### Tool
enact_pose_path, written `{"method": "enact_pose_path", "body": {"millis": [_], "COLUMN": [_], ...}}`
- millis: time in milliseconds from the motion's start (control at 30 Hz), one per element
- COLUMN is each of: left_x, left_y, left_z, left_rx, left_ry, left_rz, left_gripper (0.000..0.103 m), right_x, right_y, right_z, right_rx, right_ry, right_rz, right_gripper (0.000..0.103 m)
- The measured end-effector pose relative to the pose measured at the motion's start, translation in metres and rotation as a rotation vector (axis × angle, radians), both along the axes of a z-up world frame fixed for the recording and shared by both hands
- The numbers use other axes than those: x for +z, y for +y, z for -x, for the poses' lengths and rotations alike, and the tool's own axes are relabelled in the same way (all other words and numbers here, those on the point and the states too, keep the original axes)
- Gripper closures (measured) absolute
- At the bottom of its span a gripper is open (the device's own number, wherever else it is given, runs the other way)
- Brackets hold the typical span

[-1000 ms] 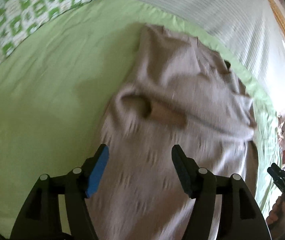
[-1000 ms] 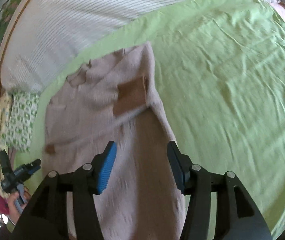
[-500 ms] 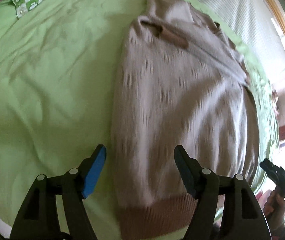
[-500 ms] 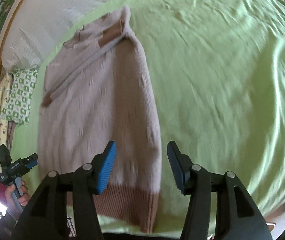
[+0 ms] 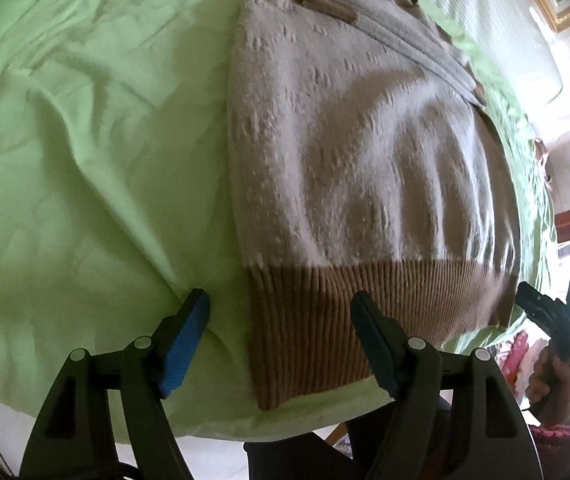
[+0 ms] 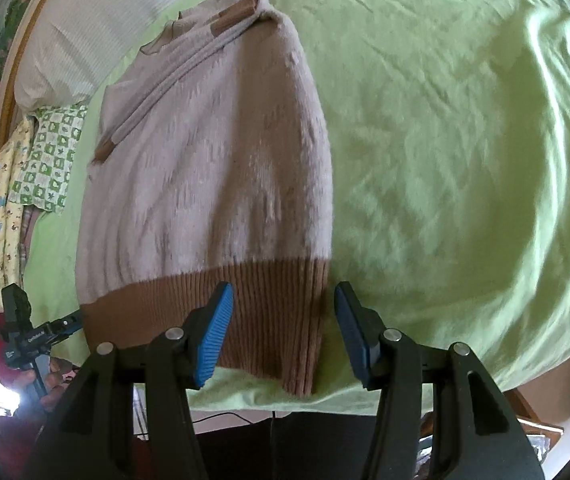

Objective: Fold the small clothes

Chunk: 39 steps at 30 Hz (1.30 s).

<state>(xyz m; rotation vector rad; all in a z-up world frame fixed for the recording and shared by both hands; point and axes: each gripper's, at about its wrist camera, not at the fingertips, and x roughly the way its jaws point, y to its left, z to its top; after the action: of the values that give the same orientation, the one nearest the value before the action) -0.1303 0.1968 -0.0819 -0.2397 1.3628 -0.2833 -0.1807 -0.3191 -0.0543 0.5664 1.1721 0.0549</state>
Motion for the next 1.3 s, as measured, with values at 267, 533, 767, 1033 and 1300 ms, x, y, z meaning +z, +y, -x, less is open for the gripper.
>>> {"method": "enact_pose_path", "body": {"millis": [267, 533, 767, 1033, 1300], "left_x": [-0.008, -0.004, 0.021, 0.064, 0.119], "left_y": [-0.015, -0.003, -0.008, -0.005, -0.018], "left_z": [-0.005, 0.000, 0.008, -0.024, -0.109], "left_rx": [-0.003, -0.032, -0.071, -0.051, -0.009], "left_ry": [0.024, -0.039, -0.098, -0.187, -0.363], "left_rz": [0.082, 0.102, 0.171, 0.267, 0.320], "left_gripper": [0.028, 0.096, 0.096, 0.096, 0.096], "right_x": [-0.015, -0.025, -0.007, 0.019, 0.073], "right_y": [0.000, -0.004, -0.024, -0.021, -0.028], "right_z": [0.004, 0.001, 0.023, 0.002, -0.073], "right_rx": [-0.073, -0.062, -0.057, -0.048, -0.024], "right_ry": [0.010, 0.046, -0.005, -0.121, -0.302], "right_rz": [-0.139, -0.172, -0.188, -0.267, -0.298], "right_gripper": [0.049, 0.096, 0.097, 0.097, 0.096]}}
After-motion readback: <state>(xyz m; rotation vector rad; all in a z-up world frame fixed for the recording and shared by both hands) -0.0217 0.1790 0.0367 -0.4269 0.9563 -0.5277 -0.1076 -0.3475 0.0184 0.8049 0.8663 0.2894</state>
